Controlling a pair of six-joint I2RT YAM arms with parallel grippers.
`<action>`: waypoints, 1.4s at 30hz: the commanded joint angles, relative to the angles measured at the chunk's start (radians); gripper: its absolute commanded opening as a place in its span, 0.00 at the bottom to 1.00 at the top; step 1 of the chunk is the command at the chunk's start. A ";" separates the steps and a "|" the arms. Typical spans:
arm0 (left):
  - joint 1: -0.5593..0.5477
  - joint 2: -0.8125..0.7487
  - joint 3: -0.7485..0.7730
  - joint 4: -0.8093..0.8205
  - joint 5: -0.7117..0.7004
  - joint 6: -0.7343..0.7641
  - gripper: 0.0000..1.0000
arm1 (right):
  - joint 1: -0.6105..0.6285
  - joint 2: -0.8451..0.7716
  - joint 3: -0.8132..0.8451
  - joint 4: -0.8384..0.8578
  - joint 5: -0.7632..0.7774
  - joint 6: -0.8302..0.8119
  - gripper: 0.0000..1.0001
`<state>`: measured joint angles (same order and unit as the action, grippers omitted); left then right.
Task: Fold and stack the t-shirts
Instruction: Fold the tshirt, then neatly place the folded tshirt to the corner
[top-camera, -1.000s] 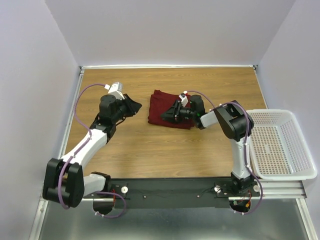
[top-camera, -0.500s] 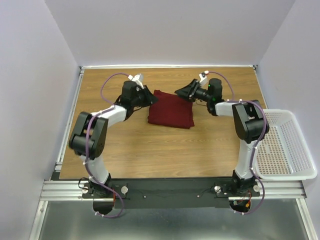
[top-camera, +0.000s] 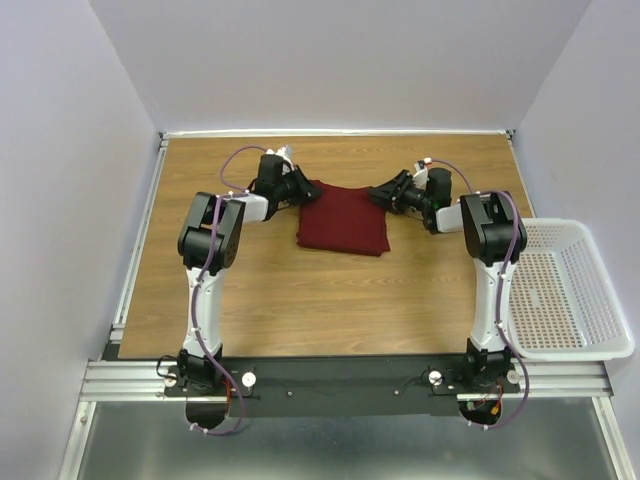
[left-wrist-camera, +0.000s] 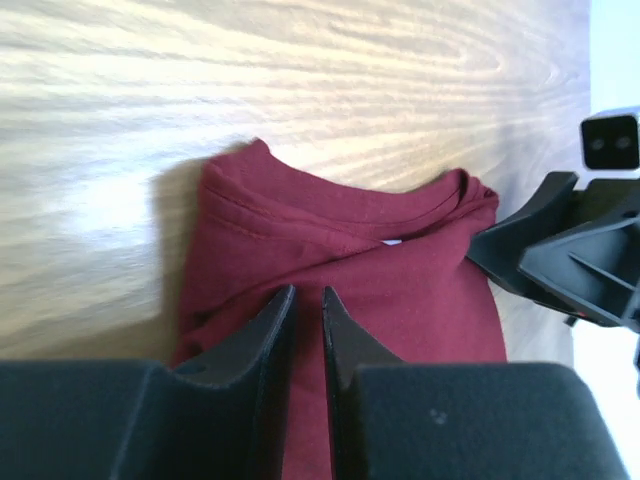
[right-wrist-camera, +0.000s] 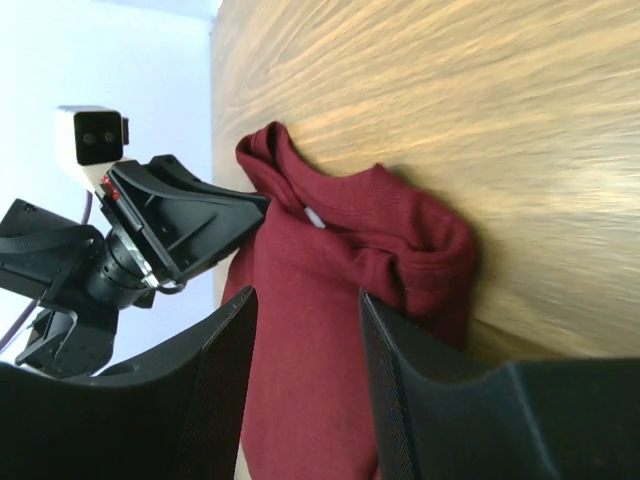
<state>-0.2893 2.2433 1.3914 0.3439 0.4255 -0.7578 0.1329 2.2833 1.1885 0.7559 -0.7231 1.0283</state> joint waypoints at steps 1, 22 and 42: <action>0.048 0.001 -0.020 0.018 0.032 -0.038 0.24 | -0.041 0.033 -0.006 -0.027 0.056 -0.059 0.53; 0.064 -0.720 -0.219 -0.241 -0.376 0.264 0.54 | -0.042 -0.396 -0.078 -0.644 0.200 -0.421 0.56; 0.059 -1.314 -0.588 -0.292 -0.804 0.448 0.96 | 0.120 -0.341 0.028 -1.014 0.452 -0.521 0.57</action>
<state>-0.2302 0.9340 0.8223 0.0383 -0.2996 -0.3359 0.2329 1.9030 1.1721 -0.1970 -0.3481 0.5213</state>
